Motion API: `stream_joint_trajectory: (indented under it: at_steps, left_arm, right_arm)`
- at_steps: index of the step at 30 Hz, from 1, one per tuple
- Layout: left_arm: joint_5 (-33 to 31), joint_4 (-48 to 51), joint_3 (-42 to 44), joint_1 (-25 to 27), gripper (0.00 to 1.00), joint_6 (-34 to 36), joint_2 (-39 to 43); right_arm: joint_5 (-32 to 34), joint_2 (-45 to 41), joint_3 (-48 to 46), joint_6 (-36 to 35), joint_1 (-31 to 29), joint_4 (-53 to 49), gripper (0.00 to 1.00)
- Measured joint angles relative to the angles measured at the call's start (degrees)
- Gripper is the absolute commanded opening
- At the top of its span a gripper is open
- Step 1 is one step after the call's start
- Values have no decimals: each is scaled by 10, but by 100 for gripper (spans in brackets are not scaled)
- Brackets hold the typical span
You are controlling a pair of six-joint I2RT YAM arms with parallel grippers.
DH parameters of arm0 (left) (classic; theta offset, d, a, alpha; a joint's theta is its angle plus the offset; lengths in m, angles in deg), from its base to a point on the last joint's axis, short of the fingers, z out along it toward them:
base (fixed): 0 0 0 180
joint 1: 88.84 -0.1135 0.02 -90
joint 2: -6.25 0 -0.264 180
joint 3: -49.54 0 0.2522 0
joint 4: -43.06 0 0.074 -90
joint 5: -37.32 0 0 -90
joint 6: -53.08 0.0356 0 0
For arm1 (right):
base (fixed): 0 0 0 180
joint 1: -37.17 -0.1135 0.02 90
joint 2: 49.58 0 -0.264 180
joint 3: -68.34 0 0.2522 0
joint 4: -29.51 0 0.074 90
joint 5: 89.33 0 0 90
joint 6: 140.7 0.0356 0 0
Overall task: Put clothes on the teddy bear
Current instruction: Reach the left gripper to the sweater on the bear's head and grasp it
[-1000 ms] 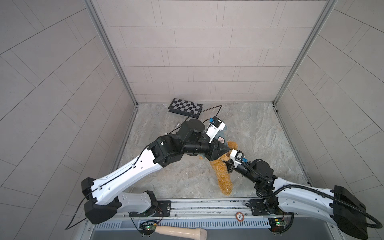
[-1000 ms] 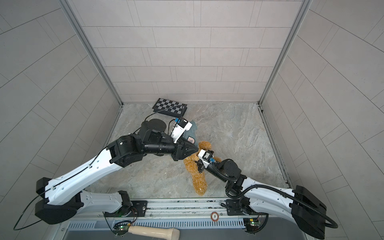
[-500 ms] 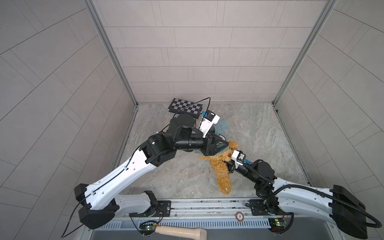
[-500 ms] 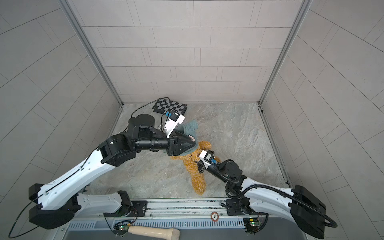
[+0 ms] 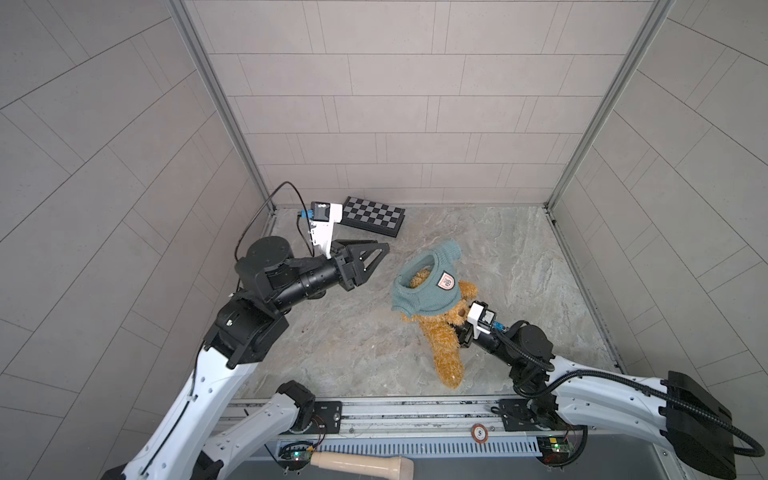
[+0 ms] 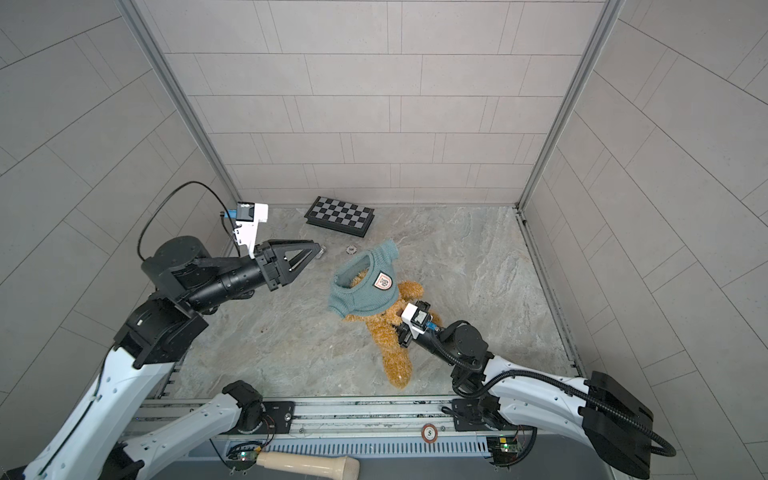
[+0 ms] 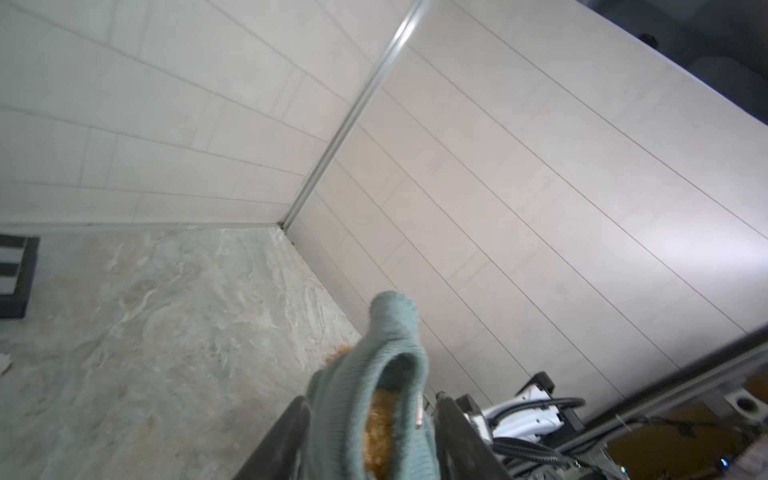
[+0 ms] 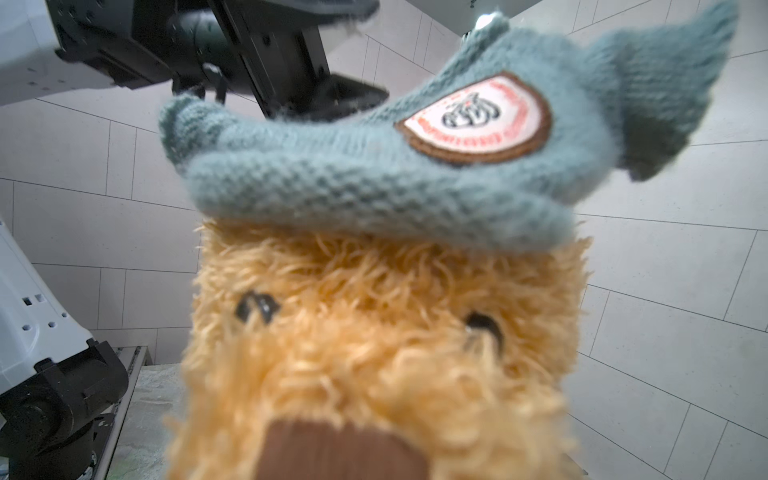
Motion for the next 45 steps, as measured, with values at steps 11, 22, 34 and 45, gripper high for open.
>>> stream_joint_trajectory:
  at_steps: [11, 22, 34, 45]
  left_arm:
    - [30, -51, 91, 52, 50, -76, -58]
    - [39, -72, 91, 84, 46, -71, -40]
    - [45, -75, 93, 84, 54, -76, -4]
    - [81, -163, 98, 91, 50, -121, -9]
  right_arm:
    - [-13, -10, 2, 3, 0, 1, 0]
    - [-22, 5, 5, 3, 0, 9, 0]
    - [-23, -27, 5, 33, 0, 45, 0]
    - [-14, -33, 6, 33, 0, 15, 0]
